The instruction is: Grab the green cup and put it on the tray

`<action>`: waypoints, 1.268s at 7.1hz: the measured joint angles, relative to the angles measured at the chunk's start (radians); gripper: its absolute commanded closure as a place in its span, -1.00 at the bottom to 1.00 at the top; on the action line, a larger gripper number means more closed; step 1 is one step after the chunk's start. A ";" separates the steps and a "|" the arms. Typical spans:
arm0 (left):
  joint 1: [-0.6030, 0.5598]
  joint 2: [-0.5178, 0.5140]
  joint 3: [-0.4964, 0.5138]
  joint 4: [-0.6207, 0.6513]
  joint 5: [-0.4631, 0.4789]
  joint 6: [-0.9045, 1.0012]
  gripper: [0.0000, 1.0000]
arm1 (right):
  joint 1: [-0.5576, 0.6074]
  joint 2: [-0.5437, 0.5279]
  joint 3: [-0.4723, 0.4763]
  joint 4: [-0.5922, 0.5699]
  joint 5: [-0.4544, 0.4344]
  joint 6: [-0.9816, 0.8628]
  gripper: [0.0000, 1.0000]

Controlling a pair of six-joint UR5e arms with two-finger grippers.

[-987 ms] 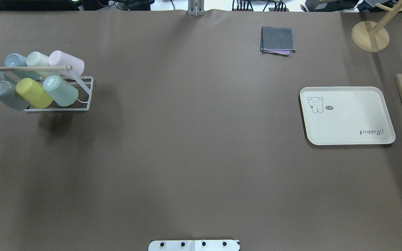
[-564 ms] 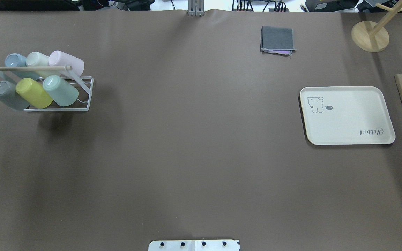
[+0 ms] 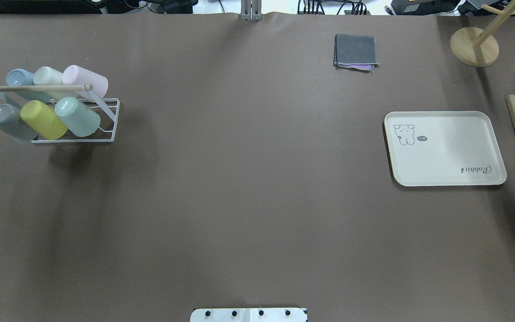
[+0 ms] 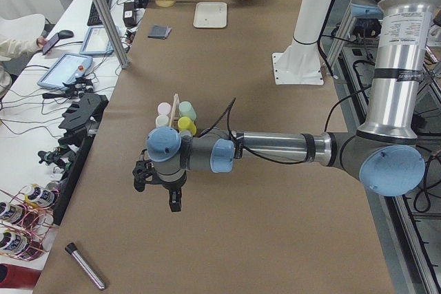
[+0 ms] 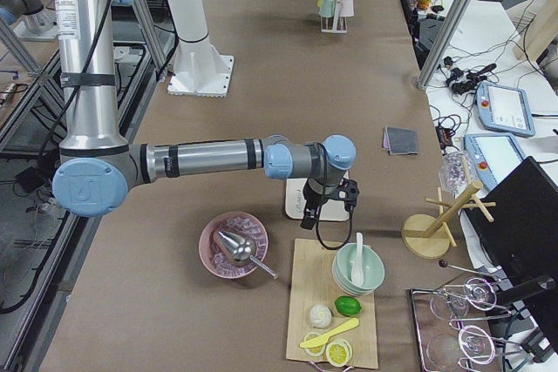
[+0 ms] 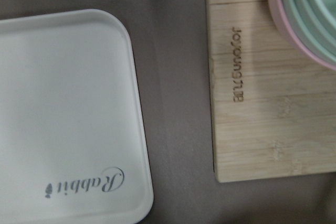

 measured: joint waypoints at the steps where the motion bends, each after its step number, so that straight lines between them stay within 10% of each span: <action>1: 0.000 -0.002 -0.003 0.001 0.001 0.000 -0.97 | -0.021 0.053 -0.068 0.023 -0.001 0.004 -0.99; 4: 0.002 -0.008 -0.138 0.079 0.003 0.003 -0.96 | -0.073 0.143 -0.237 0.150 -0.013 0.043 -0.93; 9: 0.195 -0.186 -0.445 0.363 0.012 -0.033 -0.96 | -0.122 0.138 -0.264 0.219 -0.020 0.104 -0.34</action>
